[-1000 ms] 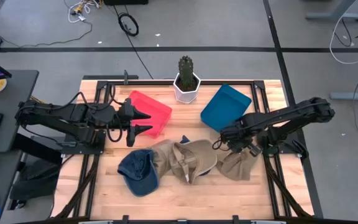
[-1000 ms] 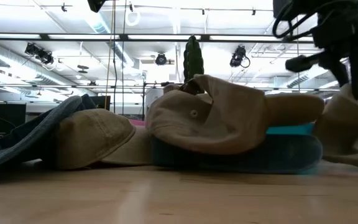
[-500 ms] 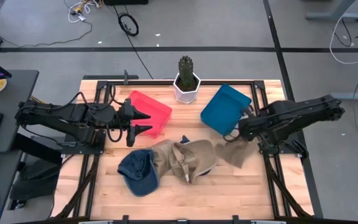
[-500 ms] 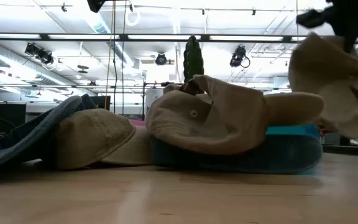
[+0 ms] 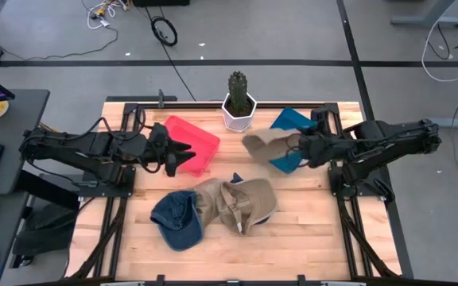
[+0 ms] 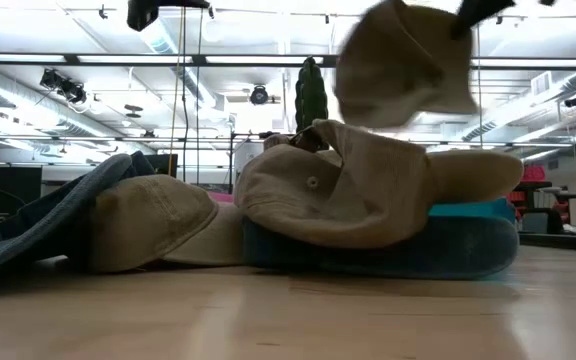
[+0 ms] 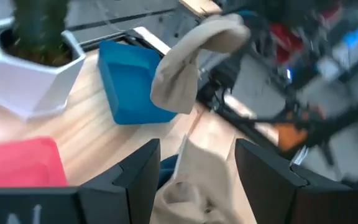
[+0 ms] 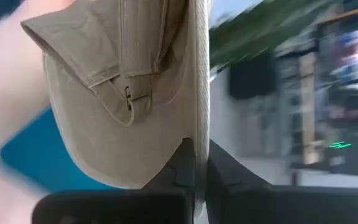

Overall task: Pick & Place hat
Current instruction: Put the right brown cap into the red bin

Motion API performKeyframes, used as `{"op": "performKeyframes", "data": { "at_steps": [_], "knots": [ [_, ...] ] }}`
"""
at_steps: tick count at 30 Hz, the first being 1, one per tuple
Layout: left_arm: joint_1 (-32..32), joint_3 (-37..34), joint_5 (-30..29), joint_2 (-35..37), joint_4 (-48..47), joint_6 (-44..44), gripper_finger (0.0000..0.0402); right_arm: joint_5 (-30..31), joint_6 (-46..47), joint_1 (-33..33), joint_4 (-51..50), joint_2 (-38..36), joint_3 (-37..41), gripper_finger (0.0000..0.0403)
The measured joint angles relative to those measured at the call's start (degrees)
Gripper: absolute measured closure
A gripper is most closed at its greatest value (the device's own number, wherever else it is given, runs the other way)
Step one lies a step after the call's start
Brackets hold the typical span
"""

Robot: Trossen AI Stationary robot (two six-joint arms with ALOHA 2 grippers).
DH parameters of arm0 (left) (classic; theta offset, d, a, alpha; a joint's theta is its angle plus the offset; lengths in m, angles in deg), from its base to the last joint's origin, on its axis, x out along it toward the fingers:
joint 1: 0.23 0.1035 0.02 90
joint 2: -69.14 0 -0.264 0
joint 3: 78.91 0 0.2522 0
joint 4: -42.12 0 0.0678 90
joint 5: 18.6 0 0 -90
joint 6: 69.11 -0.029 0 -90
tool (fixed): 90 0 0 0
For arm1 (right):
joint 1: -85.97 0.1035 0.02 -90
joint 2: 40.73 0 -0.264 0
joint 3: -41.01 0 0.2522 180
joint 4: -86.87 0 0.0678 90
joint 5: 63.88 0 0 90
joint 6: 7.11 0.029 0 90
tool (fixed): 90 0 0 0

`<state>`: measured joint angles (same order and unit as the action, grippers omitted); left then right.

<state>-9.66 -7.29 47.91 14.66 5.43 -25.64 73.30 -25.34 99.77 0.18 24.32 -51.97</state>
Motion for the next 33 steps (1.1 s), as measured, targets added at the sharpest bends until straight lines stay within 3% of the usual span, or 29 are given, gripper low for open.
{"op": "performKeyframes", "data": {
  "at_steps": [4,10,20,25,33],
  "knots": [
    [0.5,0.0,-4.6,0.0,0.0,15.2,0.0191,6.4,-12.2,0.0,15.0,0.3,0.0,0.0396],
    [3.4,0.0,-5.0,0.0,0.7,38.3,0.0191,7.4,-29.1,-0.1,36.0,0.4,1.8,0.0396],
    [4.2,0.0,-5.3,0.0,14.3,50.8,0.0191,8.0,-49.9,-0.1,62.6,0.5,12.6,0.0396],
    [4.2,0.1,-5.0,-0.7,15.6,56.4,0.0191,9.1,-58.9,-0.1,78.3,0.5,18.1,0.0396],
    [4.1,0.0,-4.3,-3.9,19.0,62.8,0.0191,8.8,-63.0,-0.1,83.7,0.5,19.7,0.0396]
  ]
}}
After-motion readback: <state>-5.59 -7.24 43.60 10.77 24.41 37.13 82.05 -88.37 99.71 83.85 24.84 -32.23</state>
